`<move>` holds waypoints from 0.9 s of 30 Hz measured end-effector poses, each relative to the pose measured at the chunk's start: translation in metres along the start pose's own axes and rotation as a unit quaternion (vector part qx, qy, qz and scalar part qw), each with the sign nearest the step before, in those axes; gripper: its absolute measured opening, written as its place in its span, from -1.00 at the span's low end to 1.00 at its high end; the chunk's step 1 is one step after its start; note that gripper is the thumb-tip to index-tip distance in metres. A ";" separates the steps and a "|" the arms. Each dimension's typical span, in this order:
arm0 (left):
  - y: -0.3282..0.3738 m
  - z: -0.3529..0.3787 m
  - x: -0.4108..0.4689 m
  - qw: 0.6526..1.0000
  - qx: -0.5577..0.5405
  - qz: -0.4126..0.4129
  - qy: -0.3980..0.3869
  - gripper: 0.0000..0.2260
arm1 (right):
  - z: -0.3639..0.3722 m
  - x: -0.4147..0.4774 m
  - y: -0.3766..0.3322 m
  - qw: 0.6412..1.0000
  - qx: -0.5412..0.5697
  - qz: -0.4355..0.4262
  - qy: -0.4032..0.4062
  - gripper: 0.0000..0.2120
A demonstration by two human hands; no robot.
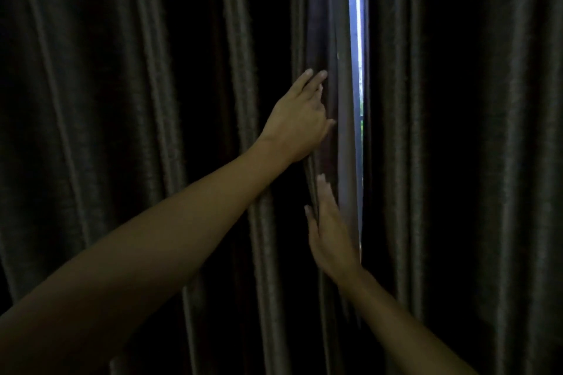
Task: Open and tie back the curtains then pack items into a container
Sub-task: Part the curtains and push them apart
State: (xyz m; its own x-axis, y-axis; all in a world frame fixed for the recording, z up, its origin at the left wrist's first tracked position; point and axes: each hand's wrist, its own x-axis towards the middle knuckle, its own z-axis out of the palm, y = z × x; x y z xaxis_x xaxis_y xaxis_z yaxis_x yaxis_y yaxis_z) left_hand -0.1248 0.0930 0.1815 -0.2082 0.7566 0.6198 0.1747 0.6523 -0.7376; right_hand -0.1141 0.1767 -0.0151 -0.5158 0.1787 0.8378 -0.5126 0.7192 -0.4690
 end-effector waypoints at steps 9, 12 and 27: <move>-0.066 0.069 -0.028 0.989 0.057 -0.073 -0.114 -0.25 | 0.089 0.028 -0.023 0.984 0.162 -0.020 -0.068 -0.47; -0.100 0.087 -0.054 0.988 0.086 -0.084 -0.099 -0.23 | 0.127 0.041 -0.039 0.975 0.200 -0.050 -0.084 -0.49; -0.260 0.137 -0.172 0.956 0.195 -0.086 -0.200 -0.22 | 0.322 0.075 -0.150 0.925 0.324 -0.080 -0.181 -0.49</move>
State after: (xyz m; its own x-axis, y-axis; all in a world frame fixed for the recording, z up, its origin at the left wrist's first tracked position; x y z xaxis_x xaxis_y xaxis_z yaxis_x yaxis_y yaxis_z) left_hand -0.2662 -0.2127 0.2297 -0.5672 0.5110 0.6459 -0.2509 0.6398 -0.7265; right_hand -0.2971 -0.1345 0.0281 -0.5331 -0.2156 0.8181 -0.8460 0.1430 -0.5136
